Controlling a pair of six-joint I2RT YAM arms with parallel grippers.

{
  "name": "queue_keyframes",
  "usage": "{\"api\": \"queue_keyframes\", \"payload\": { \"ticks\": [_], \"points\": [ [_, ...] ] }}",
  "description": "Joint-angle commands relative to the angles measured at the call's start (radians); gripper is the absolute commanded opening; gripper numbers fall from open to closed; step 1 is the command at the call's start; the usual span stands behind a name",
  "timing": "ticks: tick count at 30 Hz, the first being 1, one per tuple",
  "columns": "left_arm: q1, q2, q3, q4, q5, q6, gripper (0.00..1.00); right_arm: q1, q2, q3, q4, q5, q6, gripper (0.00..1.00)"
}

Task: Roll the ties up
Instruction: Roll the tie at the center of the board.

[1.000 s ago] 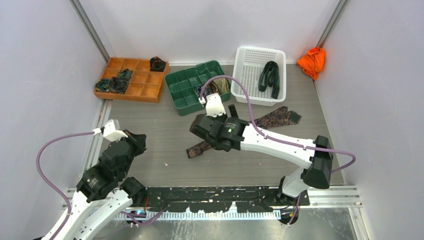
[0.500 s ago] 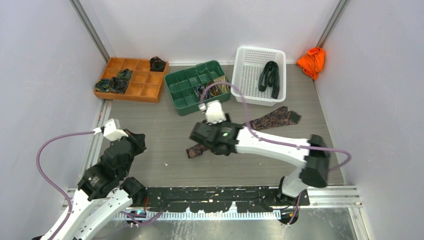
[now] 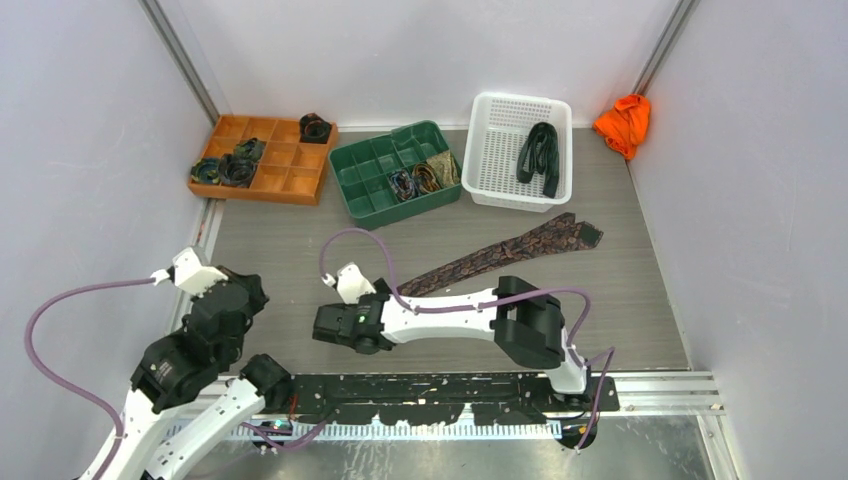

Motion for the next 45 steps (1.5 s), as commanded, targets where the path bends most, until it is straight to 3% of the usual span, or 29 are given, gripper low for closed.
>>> {"api": "queue_keyframes", "payload": {
  "ticks": [1,12,21,25,33,45],
  "points": [
    [0.003,-0.020,0.058,-0.067,-0.088,-0.014,0.01,-0.014,0.024,0.084,0.060,0.009,-0.019,0.70],
    [0.002,-0.143,0.064,-0.080,-0.122,0.054,0.02,-0.101,0.105,0.113,0.089,-0.029,-0.010,0.68],
    [0.003,-0.174,0.028,-0.056,-0.111,0.076,0.02,-0.154,0.112,0.089,0.158,-0.141,-0.024,0.58],
    [0.003,-0.181,0.030,-0.060,-0.113,0.083,0.02,-0.143,0.122,0.120,0.077,-0.054,0.023,0.62],
    [0.002,-0.198,0.022,-0.062,-0.094,0.081,0.02,-0.098,0.049,0.107,0.074,0.054,0.002,0.70],
    [0.002,-0.210,0.023,-0.065,-0.075,0.079,0.02,-0.116,0.121,0.128,0.075,-0.002,0.021,0.66]
  ]
}}
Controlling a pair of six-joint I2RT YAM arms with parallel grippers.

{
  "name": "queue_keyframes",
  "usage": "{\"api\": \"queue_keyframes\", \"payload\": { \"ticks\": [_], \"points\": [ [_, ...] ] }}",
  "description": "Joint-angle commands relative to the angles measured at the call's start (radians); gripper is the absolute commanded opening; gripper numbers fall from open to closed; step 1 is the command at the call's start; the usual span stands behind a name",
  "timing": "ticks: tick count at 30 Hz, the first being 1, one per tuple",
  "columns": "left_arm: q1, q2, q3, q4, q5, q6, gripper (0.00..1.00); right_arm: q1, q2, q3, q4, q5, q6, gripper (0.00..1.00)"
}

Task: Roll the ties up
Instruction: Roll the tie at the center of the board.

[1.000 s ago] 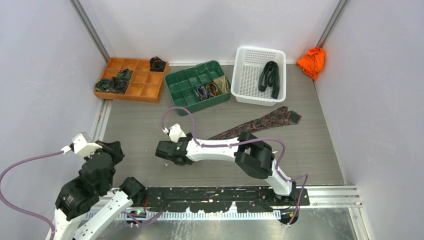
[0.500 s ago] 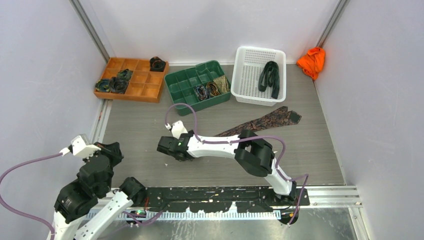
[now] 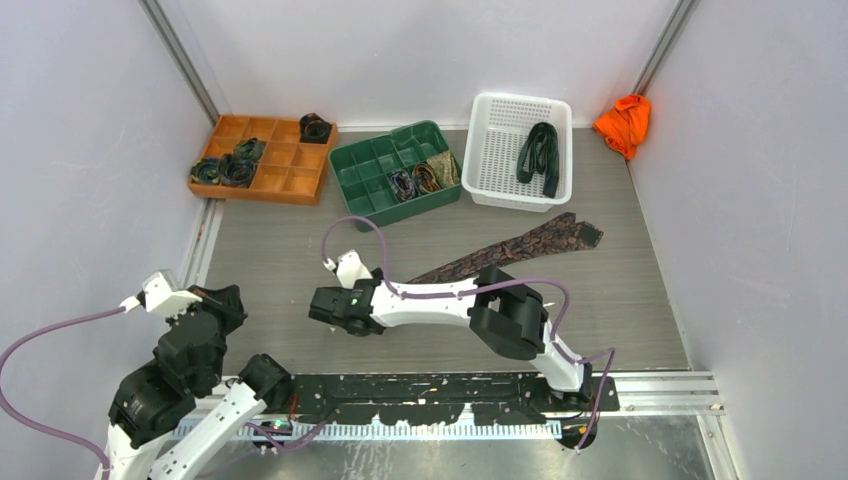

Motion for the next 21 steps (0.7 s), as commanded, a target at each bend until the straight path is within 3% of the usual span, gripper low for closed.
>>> {"api": "queue_keyframes", "payload": {
  "ticks": [1,14,21],
  "points": [
    [0.003,-0.013,0.003,0.014,-0.002,0.007,0.02,-0.037,0.007,0.032,0.028,0.001,0.020,0.66],
    [0.003,-0.043,-0.014,0.009,-0.012,0.009,0.02,-0.078,0.063,0.050,0.080,-0.145,-0.019,0.64],
    [0.003,-0.039,-0.023,0.014,0.005,0.010,0.02,-0.077,0.064,0.054,0.047,-0.117,0.000,0.72]
  ]
}}
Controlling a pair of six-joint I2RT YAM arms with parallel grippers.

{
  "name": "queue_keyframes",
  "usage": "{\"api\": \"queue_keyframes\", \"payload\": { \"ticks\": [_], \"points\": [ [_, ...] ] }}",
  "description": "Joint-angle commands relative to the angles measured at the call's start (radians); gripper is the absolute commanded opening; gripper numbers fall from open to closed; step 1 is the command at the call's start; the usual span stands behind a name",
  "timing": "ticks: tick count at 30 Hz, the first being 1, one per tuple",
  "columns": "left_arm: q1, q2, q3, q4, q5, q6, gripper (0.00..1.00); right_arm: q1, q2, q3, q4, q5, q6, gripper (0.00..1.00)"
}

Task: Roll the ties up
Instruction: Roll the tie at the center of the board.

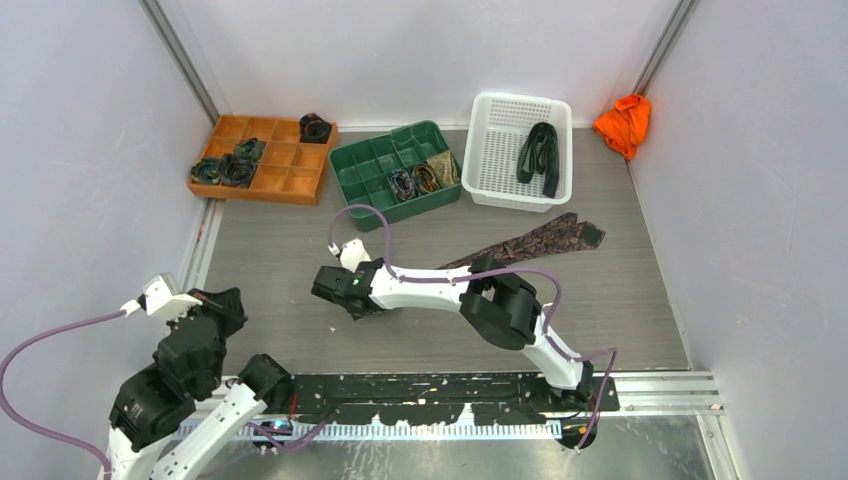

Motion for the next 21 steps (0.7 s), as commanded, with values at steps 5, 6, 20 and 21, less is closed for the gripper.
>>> {"api": "queue_keyframes", "payload": {
  "ticks": [5,6,20,21],
  "points": [
    [0.003,-0.009,-0.010,0.023,-0.004,0.009,0.02,0.007,-0.009,0.019,-0.013,-0.008,0.002,0.68],
    [0.003,-0.009,-0.010,0.025,-0.004,0.009,0.02,0.005,0.006,0.031,-0.029,-0.010,0.004,0.65],
    [0.002,0.004,-0.004,0.035,0.017,0.008,0.00,-0.038,-0.001,-0.030,0.078,-0.082,-0.018,0.07],
    [0.003,0.007,-0.005,0.036,0.022,0.002,0.00,-0.040,-0.024,-0.046,0.126,-0.105,-0.039,0.07]
  ]
}}
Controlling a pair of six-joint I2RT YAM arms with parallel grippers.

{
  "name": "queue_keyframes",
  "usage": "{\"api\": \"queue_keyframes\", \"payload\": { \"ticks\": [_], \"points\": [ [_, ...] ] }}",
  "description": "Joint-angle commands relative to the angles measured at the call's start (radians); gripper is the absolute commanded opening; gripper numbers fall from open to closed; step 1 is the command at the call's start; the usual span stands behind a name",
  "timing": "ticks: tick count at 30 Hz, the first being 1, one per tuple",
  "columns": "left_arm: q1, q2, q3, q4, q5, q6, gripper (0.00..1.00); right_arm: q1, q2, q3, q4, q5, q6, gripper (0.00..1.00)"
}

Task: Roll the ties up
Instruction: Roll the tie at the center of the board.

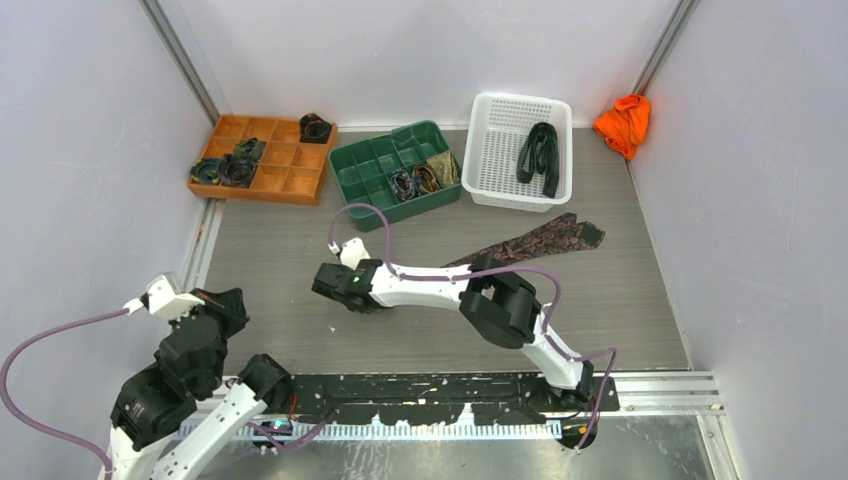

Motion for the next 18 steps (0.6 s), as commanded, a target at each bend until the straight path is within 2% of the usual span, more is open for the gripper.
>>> {"api": "queue_keyframes", "payload": {
  "ticks": [1,3,9,18],
  "points": [
    [0.002,0.006,0.000,0.043,0.010,-0.009,0.00,-0.023,-0.069,-0.089,0.178,-0.111,-0.059,0.06],
    [0.003,0.007,-0.008,0.072,0.025,-0.007,0.00,-0.026,-0.128,-0.123,0.255,-0.175,-0.099,0.06],
    [0.003,0.065,-0.019,0.134,0.049,-0.011,0.00,-0.067,-0.263,-0.246,0.485,-0.509,-0.117,0.06],
    [0.002,0.166,-0.037,0.240,0.084,0.009,0.00,-0.189,-0.263,-0.397,0.795,-0.964,0.019,0.06]
  ]
}}
